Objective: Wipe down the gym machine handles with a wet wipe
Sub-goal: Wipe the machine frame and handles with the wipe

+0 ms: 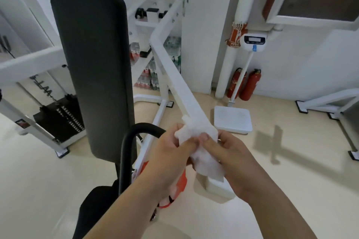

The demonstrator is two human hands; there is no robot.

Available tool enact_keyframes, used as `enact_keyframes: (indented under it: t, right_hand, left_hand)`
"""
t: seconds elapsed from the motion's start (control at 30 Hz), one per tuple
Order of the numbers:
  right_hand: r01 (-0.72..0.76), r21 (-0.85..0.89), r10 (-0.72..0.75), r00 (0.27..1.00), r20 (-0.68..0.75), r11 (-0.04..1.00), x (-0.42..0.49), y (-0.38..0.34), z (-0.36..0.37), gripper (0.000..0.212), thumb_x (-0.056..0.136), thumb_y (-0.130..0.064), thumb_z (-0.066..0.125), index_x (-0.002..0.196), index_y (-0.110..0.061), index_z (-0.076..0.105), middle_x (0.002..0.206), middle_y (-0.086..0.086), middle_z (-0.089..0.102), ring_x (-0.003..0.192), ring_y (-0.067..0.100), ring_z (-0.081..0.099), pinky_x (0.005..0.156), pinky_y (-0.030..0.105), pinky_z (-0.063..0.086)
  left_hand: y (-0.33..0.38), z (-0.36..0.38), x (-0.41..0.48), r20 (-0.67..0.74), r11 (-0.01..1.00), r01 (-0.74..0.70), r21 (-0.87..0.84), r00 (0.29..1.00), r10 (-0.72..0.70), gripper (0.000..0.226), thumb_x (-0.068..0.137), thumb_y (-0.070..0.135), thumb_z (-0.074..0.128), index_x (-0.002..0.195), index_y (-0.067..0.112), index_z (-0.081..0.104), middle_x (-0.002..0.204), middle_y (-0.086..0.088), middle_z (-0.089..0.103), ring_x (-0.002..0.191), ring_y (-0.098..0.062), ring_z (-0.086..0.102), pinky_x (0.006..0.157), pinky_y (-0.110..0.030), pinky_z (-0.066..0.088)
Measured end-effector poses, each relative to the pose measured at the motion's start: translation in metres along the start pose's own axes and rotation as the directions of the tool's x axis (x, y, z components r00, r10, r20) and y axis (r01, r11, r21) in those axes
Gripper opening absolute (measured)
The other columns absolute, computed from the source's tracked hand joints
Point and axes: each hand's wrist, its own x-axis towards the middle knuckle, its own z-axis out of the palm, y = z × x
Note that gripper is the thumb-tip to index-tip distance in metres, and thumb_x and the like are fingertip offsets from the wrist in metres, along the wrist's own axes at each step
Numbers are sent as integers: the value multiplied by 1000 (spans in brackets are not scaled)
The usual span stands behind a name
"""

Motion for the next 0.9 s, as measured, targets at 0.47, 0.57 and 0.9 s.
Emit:
enact_keyframes:
  t: [0.47,0.57,0.9]
  right_hand:
    - [210,-537,-366,909,-200,817,20,12,85,38,78,-33,89,104,-34,61,92,-10,69,83,4,68,69,19,56]
    - [239,-481,-352,922,-159,844,23,11,82,14,89,-23,80,101,-28,75,82,-10,77,76,3,72,68,16,56]
    - [-33,-30,28,986,-162,999,52,2,64,26,102,-4,49,88,-7,70,82,9,73,78,26,70,67,39,65]
  left_hand:
    - [20,-67,-14,-165,850,-260,459,915,369,43,100,27,66,142,35,58,114,19,73,98,-3,73,85,-30,65]
    - [20,-66,-14,-171,856,-252,451,917,360,45,98,32,69,142,35,59,121,19,73,107,0,71,91,-28,63]
    - [0,-69,3,-79,893,272,-359,944,-319,63,76,49,85,127,18,67,114,-10,80,106,-30,77,99,-52,58]
